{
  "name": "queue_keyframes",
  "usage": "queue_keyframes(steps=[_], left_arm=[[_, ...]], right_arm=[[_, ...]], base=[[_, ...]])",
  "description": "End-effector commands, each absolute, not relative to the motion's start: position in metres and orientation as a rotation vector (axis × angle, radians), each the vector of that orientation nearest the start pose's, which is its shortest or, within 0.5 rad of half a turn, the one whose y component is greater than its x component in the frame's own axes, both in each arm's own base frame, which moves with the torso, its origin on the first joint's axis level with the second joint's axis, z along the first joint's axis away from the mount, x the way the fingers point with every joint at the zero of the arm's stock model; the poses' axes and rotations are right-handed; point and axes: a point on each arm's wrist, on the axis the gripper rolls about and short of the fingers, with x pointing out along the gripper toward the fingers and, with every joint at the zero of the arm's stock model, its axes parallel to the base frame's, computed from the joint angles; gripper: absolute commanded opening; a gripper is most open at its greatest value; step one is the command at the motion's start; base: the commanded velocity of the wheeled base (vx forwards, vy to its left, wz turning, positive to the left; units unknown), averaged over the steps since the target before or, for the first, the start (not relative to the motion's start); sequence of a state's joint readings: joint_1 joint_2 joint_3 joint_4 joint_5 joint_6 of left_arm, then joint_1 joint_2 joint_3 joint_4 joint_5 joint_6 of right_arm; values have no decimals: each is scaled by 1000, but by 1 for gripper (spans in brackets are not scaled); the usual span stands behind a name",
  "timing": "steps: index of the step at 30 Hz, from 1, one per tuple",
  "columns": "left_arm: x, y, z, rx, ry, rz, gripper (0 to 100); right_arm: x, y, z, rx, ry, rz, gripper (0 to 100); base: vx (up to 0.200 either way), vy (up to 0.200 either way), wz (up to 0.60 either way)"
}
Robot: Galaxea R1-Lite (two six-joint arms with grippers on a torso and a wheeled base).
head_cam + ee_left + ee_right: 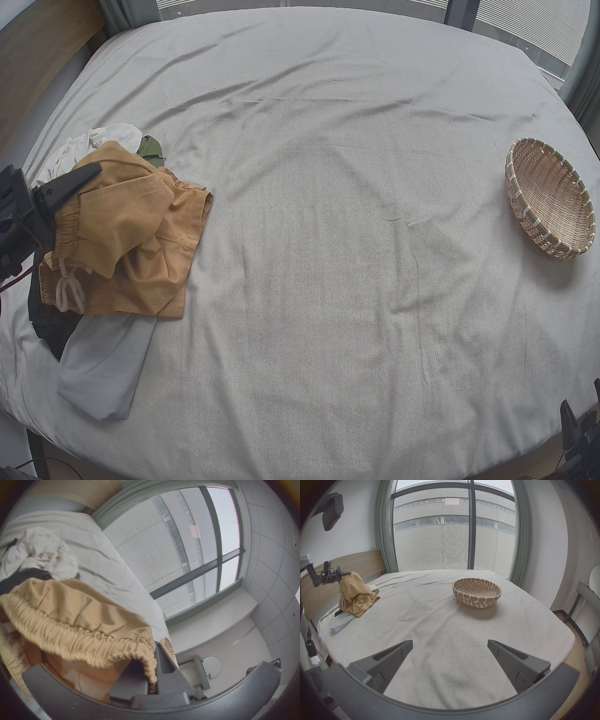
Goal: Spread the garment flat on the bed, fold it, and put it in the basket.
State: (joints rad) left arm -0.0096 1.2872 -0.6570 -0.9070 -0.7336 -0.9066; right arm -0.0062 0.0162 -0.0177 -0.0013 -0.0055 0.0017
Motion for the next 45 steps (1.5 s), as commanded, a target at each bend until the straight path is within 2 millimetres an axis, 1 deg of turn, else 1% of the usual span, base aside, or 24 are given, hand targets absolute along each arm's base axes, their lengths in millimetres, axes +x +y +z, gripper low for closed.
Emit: queue_keyframes(steps=[1,4,5,7,9,10,11,13,14,15,16,17,21,24,27,29,30,31,32,33,34,35,42,45], left_arm=[[181,-58,293,-760,58,-964,0],[177,-75,297,-775,67,-1023,0],[177,-75,297,-775,67,-1023,0],[174,-95,299,-791,82,-1074,0],[173,-103,299,-781,83,-1094,0],[176,-117,296,-742,80,-1107,0],[179,-124,293,-717,81,-1108,0],[181,-130,291,-697,80,-1109,0],[187,-147,287,-649,68,-1106,0],[189,-154,288,-644,65,-1113,0],[189,-154,288,-644,65,-1113,0],[190,-161,292,-648,53,-1125,0],[193,-167,313,-655,-3,-1154,0],[186,-173,327,-661,-8,-1193,0],[181,-171,341,-661,-37,-1217,0],[172,-167,356,-665,-69,-1240,0],[172,-167,356,-665,-69,-1240,0],[160,-162,369,-670,-77,-1266,0],[153,-159,376,-671,-79,-1280,0],[153,-159,376,-671,-79,-1280,0],[141,-152,386,-673,-86,-1306,0],[136,-148,391,-673,-92,-1318,0],[116,-128,410,-756,-112,-1364,0],[114,-127,411,-759,-103,-1382,0]], right_arm=[[-22,0,76,2,3,-12,100],[-22,0,76,0,5,-12,100],[-22,0,76,0,5,-12,100],[-22,0,76,0,3,-12,100],[-22,0,76,0,3,-12,100],[-22,0,76,0,3,-12,100],[-22,0,76,2,3,-12,100],[-22,0,76,2,5,-12,100],[-22,0,76,2,3,-12,100],[-22,0,76,2,5,-12,100],[-22,0,76,2,3,-12,100],[-22,0,76,2,3,-12,100],[-22,0,76,2,5,-12,100],[-22,0,76,2,3,-11,100],[-22,0,76,2,5,-12,100],[-22,0,76,3,5,-12,100],[-22,0,76,3,5,-12,100],[-22,0,76,3,3,-12,100],[-22,0,76,3,5,-12,100],[-22,0,76,3,3,-12,100],[-22,0,76,3,5,-12,100],[-22,0,76,3,3,-12,100],[-22,0,76,5,3,-12,100],[-22,0,76,5,3,-12,100]], base=[[0,0,0],[0,0,0],[0,0,0],[0,0,0],[0,0,0],[0,0,0],[0,0,0],[0,0,0],[0,0,0],[0,0,0],[0,0,0],[0,0,0],[0,0,0],[0,0,0],[0,0,0],[0,0,0],[0,0,0],[0,0,0],[0,0,0],[0,0,0],[0,0,0],[0,0,0],[0,0,0],[0,0,0]])
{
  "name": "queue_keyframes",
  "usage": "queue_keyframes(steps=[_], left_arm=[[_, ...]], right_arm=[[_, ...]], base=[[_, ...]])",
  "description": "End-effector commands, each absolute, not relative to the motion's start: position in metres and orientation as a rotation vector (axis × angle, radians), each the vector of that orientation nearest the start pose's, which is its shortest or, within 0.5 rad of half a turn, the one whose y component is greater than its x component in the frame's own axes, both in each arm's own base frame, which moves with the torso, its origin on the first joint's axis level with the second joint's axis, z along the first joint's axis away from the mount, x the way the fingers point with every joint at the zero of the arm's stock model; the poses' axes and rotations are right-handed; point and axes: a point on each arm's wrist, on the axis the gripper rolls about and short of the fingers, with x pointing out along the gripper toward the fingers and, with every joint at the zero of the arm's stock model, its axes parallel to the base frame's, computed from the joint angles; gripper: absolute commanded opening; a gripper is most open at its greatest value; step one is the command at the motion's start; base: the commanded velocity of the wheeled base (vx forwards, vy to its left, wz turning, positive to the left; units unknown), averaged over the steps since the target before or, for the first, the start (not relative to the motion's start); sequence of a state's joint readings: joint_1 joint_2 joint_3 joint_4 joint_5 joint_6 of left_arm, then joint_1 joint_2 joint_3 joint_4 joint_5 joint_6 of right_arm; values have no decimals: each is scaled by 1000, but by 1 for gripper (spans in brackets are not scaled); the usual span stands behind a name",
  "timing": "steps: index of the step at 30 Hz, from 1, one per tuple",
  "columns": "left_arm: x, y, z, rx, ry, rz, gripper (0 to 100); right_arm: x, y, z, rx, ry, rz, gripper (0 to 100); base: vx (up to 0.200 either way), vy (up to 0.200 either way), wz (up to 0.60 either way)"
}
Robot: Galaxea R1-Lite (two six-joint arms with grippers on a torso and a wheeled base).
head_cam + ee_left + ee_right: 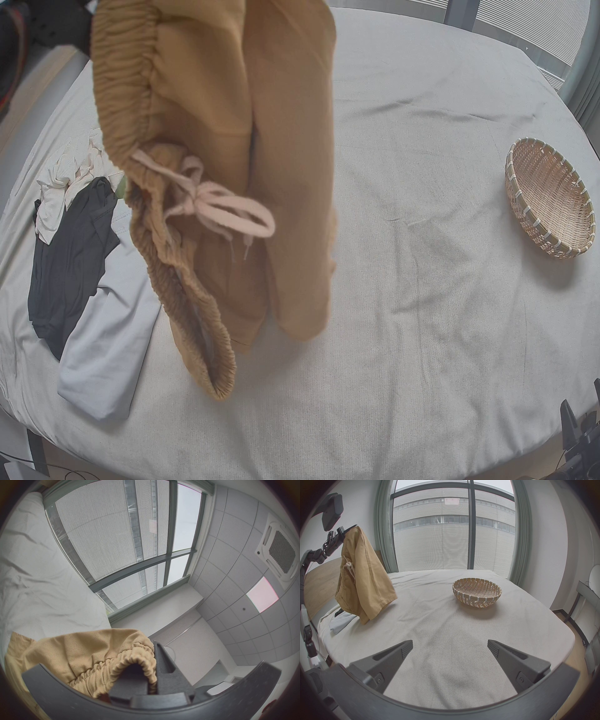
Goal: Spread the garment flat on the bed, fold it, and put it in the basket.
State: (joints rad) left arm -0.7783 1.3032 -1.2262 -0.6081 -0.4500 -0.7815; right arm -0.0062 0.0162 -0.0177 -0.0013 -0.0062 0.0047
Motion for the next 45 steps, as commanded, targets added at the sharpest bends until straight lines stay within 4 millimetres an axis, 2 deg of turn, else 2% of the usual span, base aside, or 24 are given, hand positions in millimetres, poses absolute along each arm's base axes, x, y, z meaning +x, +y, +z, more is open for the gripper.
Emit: queue_keyframes(steps=[1,4,9,13,23,30,38,40,41,45], left_arm=[[114,-127,410,-758,-97,-1384,0],[118,-131,402,-752,-66,-1379,0],[131,-144,365,-735,71,-1335,0],[138,-152,351,-725,122,-1322,0],[140,-155,357,-723,88,-1361,0],[136,-151,375,-729,24,-1383,0],[138,-153,371,-727,37,-1380,0],[137,-153,372,-727,36,-1382,0],[137,-153,372,-727,35,-1384,0],[143,-159,370,-724,49,-1384,0]], right_arm=[[-22,0,76,5,3,-12,100],[-22,0,76,6,3,-12,100],[-22,0,76,3,3,-12,100],[-22,0,76,3,3,-12,100],[-22,0,76,12,3,-20,100],[-22,0,76,12,0,-20,100],[-22,0,76,8,-3,-17,100],[-23,0,84,4,-51,-12,100],[-31,0,111,-1,-184,-18,100],[-30,2,149,-6,-189,22,100]], base=[[0,0,0],[0,0,0],[0,0,0],[0,0,0],[0,0,0],[0,0,0],[0,0,0],[0,0,0],[0,0,0],[0,0,0]])
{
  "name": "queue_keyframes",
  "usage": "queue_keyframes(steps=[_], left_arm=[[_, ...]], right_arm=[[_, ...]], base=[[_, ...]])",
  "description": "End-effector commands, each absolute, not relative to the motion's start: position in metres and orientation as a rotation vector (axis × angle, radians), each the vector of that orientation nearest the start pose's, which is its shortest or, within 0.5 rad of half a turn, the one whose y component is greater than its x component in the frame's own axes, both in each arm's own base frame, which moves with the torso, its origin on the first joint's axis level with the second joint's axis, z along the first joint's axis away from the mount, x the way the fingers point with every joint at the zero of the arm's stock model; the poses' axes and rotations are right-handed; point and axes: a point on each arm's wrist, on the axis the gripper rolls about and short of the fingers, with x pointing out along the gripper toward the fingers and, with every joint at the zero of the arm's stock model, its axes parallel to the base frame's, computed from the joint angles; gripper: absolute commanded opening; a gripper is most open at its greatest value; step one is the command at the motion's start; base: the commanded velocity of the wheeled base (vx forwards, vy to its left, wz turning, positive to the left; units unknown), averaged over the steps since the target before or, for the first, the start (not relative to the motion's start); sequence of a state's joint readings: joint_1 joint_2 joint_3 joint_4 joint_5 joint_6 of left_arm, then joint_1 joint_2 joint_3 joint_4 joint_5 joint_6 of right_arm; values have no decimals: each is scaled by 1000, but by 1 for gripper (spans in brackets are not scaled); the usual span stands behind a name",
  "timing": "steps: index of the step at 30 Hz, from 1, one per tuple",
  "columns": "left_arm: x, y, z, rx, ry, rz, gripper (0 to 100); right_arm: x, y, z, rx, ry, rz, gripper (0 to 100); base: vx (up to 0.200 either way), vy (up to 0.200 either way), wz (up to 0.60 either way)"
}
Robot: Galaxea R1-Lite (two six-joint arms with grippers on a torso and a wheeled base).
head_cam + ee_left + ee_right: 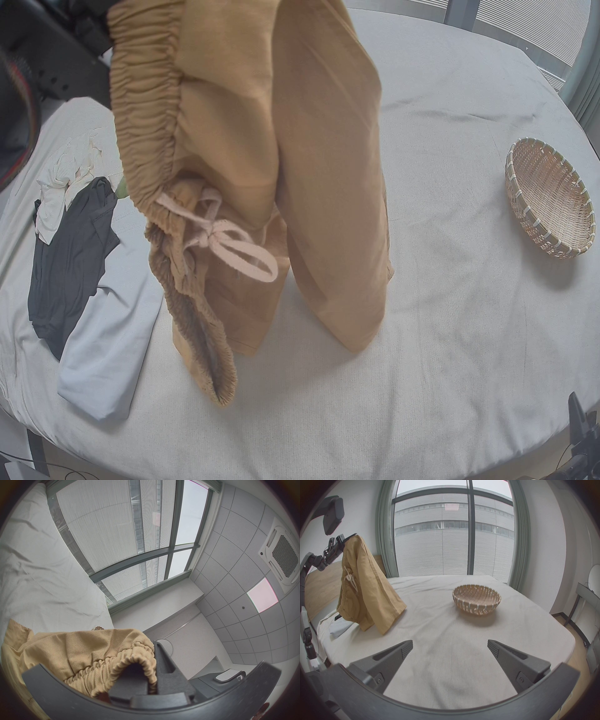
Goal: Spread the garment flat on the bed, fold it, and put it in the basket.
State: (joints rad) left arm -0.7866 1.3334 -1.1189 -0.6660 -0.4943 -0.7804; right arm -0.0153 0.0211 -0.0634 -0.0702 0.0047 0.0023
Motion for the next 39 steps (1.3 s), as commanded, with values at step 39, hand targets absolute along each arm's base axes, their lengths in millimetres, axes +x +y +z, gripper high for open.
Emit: queue_keyframes(steps=[39], left_arm=[[149,-165,367,-721,38,-1396,0]], right_arm=[[192,100,138,490,457,651,100]], base=[[0,0,0]])
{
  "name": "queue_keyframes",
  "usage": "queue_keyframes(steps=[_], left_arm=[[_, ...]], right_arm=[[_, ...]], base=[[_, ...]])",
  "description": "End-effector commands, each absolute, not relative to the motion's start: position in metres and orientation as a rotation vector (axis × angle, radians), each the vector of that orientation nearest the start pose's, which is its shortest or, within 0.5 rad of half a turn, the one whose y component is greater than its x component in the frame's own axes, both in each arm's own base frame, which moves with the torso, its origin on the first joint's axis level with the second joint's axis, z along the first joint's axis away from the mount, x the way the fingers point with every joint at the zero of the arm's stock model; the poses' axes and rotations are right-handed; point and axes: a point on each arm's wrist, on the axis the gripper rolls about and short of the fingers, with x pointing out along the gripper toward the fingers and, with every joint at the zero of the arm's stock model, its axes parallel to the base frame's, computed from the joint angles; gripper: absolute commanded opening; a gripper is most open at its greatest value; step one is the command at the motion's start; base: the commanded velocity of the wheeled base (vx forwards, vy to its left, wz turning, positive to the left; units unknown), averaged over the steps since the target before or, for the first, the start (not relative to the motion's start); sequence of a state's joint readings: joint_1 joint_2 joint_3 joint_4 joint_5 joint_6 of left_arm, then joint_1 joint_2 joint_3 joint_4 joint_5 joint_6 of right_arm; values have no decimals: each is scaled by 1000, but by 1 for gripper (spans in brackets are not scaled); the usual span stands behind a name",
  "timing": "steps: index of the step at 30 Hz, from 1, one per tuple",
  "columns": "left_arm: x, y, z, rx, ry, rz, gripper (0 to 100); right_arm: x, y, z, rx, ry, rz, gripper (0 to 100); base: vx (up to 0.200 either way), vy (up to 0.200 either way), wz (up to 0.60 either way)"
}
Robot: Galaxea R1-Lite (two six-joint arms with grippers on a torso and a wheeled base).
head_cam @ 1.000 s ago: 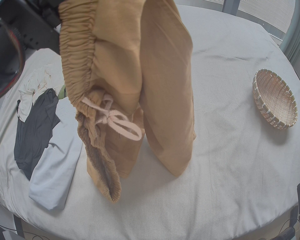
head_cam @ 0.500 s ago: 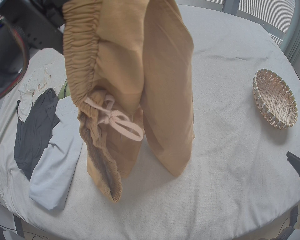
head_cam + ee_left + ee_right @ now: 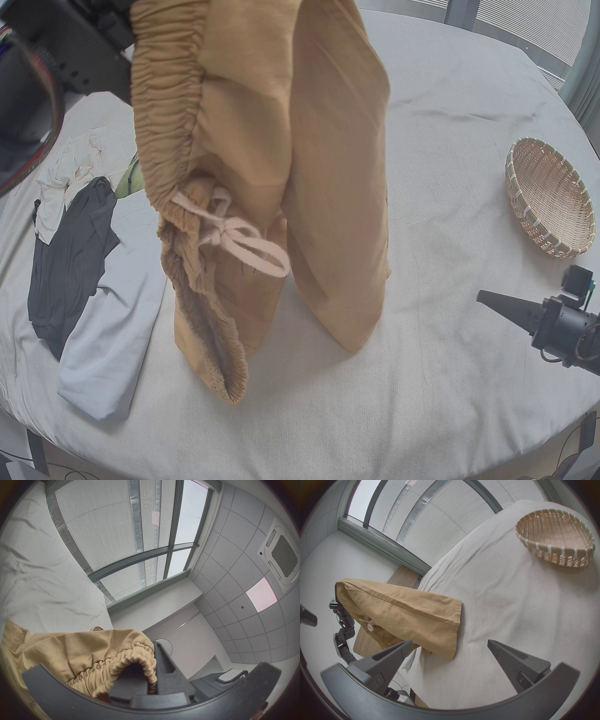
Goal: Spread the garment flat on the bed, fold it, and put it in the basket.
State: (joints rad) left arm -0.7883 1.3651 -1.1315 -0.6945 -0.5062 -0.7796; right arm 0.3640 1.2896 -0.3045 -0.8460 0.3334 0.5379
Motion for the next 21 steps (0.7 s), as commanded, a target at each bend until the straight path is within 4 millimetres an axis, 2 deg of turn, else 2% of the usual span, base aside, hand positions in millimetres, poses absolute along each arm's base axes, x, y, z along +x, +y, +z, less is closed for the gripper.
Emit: queue_keyframes(steps=[1,13,21], left_arm=[[150,-166,366,-721,39,-1395,0],[149,-165,366,-721,36,-1395,0],[149,-166,365,-721,38,-1396,0]], right_arm=[[196,104,134,487,465,650,100],[233,136,104,472,483,690,100],[256,154,103,480,405,730,100]], base=[[0,0,0],[0,0,0],[0,0,0]])
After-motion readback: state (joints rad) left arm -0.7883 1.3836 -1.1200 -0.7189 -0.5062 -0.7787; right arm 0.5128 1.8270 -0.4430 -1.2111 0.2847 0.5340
